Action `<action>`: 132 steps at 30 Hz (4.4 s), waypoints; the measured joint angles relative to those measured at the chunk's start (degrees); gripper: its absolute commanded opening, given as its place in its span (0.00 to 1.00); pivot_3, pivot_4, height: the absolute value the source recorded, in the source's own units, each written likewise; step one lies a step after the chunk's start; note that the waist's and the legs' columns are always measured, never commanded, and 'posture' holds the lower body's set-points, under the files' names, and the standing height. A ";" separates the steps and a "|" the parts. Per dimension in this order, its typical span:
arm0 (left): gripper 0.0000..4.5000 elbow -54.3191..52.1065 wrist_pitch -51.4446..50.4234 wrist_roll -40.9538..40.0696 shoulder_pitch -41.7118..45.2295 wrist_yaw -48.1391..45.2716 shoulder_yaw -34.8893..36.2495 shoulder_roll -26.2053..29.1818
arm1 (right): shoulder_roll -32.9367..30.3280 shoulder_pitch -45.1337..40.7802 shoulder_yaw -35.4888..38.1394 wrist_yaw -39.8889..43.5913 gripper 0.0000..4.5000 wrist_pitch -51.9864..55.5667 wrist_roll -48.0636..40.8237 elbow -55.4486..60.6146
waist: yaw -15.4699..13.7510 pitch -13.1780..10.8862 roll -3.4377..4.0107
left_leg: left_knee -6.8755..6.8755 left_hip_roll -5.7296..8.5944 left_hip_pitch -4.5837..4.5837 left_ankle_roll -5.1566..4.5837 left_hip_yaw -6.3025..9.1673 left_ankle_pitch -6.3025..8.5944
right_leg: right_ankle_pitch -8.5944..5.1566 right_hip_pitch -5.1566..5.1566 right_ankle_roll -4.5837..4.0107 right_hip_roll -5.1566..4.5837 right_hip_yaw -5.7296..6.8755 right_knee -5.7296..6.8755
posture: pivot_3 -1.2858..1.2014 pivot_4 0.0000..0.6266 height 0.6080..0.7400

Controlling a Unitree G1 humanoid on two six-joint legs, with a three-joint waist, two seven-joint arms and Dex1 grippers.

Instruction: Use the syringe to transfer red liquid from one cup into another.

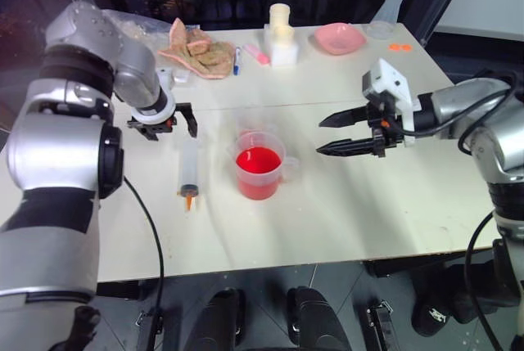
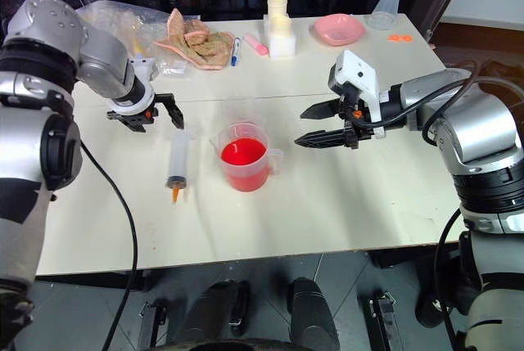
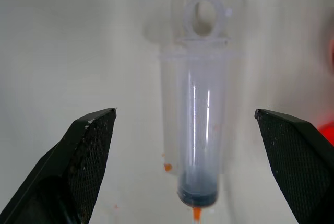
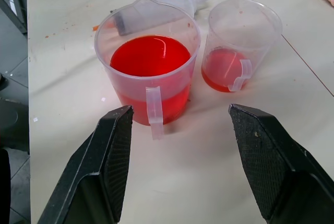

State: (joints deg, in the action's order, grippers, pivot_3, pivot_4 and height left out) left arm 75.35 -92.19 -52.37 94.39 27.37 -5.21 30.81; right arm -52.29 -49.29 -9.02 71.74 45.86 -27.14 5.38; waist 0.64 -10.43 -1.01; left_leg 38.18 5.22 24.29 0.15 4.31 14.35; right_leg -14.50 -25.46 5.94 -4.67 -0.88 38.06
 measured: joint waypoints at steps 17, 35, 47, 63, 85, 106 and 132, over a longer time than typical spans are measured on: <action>0.99 -6.41 1.29 18.15 -9.79 -2.68 17.73 -5.48 | -0.12 0.25 0.29 -1.28 0.67 1.34 -0.17 1.21 | -0.10 -0.01 -0.02 | 0.04 0.00 0.05 0.04 -0.01 -0.02 | 0.01 -0.03 0.01 -0.03 -0.01 0.03 | 0.52 0.24 1.00; 0.49 -19.57 5.80 30.40 -18.35 -3.47 28.16 -10.64 | -1.69 2.19 2.33 -2.89 0.67 3.87 -1.33 4.57 | -0.23 0.03 0.01 | 0.05 -0.01 -0.15 0.09 0.00 -0.06 | 0.03 0.12 0.00 -0.02 0.00 0.14 | 0.52 0.24 1.00; 0.34 -36.65 0.64 34.58 -20.39 -6.63 38.10 -11.96 | -1.30 2.18 2.53 -3.00 0.67 3.28 -1.21 4.11 | 0.00 0.01 -0.03 | 0.05 -0.03 -0.02 0.15 0.00 -0.09 | 0.04 0.00 0.01 -0.01 0.00 0.12 | 0.52 0.24 1.00; 0.34 -55.95 44.04 30.94 -21.39 -40.43 20.79 -13.53 | 5.11 2.18 6.86 -12.51 0.67 -1.60 -0.60 2.17 | -1.04 0.02 -0.01 | 0.06 -0.02 -0.02 0.17 -0.04 -0.11 | 0.04 0.03 0.00 -0.02 -0.02 0.03 | 0.52 0.24 1.00; 0.34 -73.84 49.47 15.51 -39.88 -74.94 9.58 -11.33 | 13.00 -3.82 24.75 -29.75 0.67 24.67 -27.25 6.49 | -0.87 0.04 0.03 | 0.05 -0.07 -0.06 0.03 -0.04 -0.06 | 0.05 0.07 -0.03 0.03 -0.05 0.02 | 0.52 0.24 1.00; 0.34 -77.17 56.69 19.36 -51.99 -78.08 4.09 -10.60 | 20.17 -6.00 25.06 -46.77 0.67 30.93 -39.65 6.02 | -0.88 0.04 0.04 | 0.05 -0.07 -0.06 -0.22 -0.04 0.07 | 0.05 0.07 -0.03 0.02 -0.05 0.02 | 0.52 0.24 1.00; 0.34 -80.38 53.04 19.01 -53.70 -75.61 4.41 -10.08 | 27.61 -6.02 18.85 -52.48 0.67 28.12 -39.67 5.39 | 0.18 0.05 0.05 | 0.03 -0.09 -0.08 -0.27 -0.02 0.09 | 0.05 0.07 -0.03 0.06 -0.04 0.03 | 0.52 0.24 1.00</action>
State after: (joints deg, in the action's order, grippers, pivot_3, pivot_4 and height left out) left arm -5.04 -39.15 -33.36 40.69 -48.24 -0.80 20.74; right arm -24.68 -55.31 9.83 19.26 73.98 -66.81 10.77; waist 0.82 -10.38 -0.96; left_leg 38.21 5.13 24.21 -0.11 4.29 14.44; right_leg -14.45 -25.39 5.91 -4.61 -0.92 38.09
